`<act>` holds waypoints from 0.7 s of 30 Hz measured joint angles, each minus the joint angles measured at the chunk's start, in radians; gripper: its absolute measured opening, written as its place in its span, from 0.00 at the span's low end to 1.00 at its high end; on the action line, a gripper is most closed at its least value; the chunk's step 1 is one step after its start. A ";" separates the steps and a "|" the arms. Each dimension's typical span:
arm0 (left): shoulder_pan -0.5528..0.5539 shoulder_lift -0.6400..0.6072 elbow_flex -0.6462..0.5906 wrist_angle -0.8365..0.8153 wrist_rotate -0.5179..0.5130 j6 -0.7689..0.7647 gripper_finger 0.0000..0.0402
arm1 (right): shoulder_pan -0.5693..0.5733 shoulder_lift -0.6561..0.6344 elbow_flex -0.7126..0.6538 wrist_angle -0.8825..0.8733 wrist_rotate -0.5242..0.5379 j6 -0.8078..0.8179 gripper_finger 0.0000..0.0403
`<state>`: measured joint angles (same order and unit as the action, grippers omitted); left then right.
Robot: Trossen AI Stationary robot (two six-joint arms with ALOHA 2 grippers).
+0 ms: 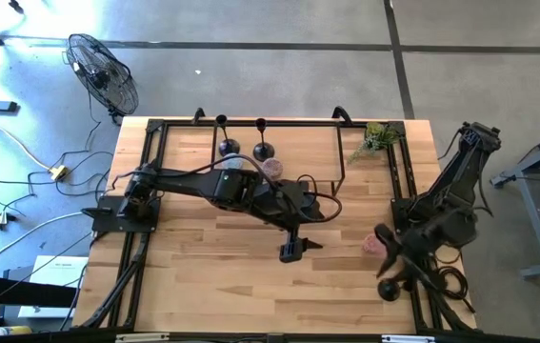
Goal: Pick & Place candle stick holders
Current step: Put the pink scented candle on the shelf
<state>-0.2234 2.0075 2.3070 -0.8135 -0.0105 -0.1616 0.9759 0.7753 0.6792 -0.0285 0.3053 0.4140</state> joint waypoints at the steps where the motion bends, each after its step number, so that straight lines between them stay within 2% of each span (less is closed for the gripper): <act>1: 0.000 0.000 0.000 -0.001 0.000 0.000 0.85 | 0.000 0.000 0.000 0.028 -0.035 -0.002 0.24; 6: -0.009 0.000 0.000 -0.005 0.001 0.000 0.85 | -0.014 -0.003 0.000 0.113 -0.157 0.072 0.28; 10: -0.029 0.000 0.000 -0.021 0.000 0.005 0.85 | -0.043 -0.004 0.000 0.116 -0.206 0.135 0.36; 16: -0.064 0.000 0.000 -0.027 -0.006 0.037 0.85 | -0.121 -0.004 -0.010 0.164 -0.284 0.191 0.57; 21: -0.088 0.000 0.000 -0.028 -0.057 0.047 0.85 | -0.177 -0.005 -0.024 0.217 -0.341 0.093 0.74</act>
<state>-0.3113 2.0075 2.3074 -0.8412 -0.0672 -0.1148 0.7992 0.7708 0.6554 0.1890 -0.0355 0.5072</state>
